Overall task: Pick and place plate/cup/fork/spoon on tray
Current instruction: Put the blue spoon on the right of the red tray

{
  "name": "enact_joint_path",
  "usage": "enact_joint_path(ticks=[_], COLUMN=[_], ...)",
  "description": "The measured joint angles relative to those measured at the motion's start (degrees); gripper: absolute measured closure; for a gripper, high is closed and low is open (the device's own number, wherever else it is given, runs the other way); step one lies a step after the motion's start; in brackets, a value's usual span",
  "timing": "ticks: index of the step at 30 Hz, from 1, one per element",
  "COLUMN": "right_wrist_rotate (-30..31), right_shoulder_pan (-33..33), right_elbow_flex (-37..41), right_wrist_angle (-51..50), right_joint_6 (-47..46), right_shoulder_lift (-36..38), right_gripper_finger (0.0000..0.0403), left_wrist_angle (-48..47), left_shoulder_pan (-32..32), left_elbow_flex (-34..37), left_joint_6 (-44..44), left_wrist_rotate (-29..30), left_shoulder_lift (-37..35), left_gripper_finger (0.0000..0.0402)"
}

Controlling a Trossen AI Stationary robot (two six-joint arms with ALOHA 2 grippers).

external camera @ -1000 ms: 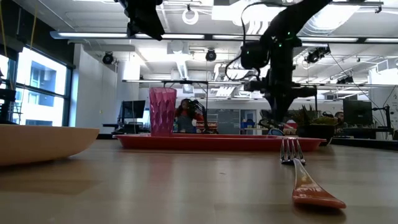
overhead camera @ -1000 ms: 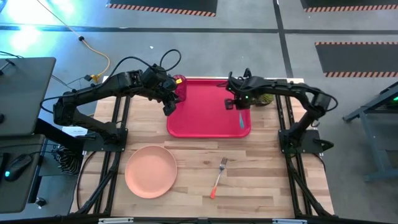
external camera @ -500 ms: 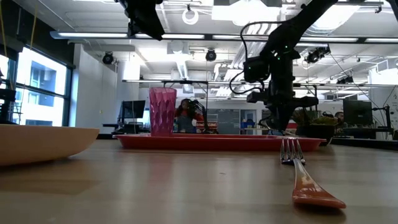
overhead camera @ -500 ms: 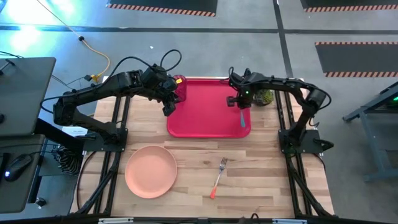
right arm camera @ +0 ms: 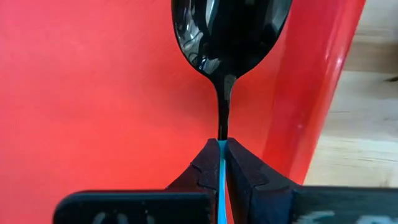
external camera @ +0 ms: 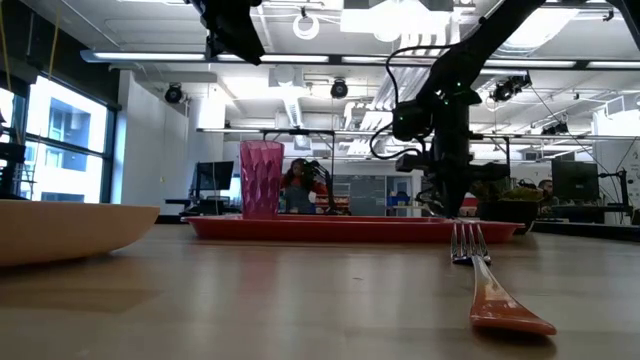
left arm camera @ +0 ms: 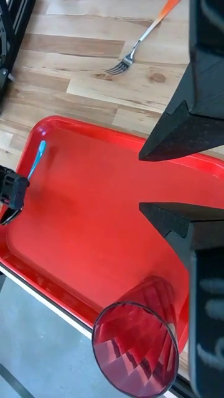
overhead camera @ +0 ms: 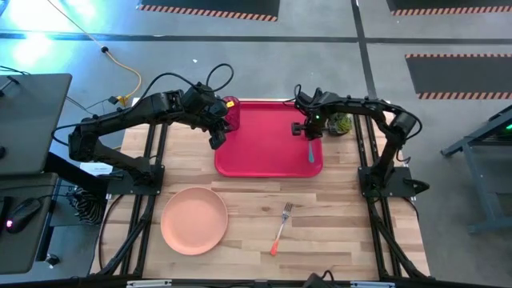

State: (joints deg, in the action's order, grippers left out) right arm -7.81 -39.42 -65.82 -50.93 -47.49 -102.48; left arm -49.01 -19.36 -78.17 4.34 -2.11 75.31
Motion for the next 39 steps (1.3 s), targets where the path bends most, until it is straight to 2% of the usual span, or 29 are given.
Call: enact_joint_path(ticks=[23, 39], right_wrist_rotate=[0.44, 3.08], right_shoulder_pan=[-0.24, -0.24], right_elbow_flex=[2.12, 2.12], right_wrist_angle=[2.32, 2.35], right_joint_6=[-0.03, 1.08], right_shoulder_lift=[-0.09, -0.24], right_gripper_finger=[0.0403, 0.0403], left_wrist_angle=[0.02, 0.02], left_shoulder_pan=[-0.01, 0.00], left_elbow_flex=[0.00, 0.00], left_joint_6=[-0.09, -0.09], left_wrist_rotate=[-0.02, -0.02], left_shoulder_lift=[0.00, 0.00], left_gripper_finger=[0.0293, 0.0293])
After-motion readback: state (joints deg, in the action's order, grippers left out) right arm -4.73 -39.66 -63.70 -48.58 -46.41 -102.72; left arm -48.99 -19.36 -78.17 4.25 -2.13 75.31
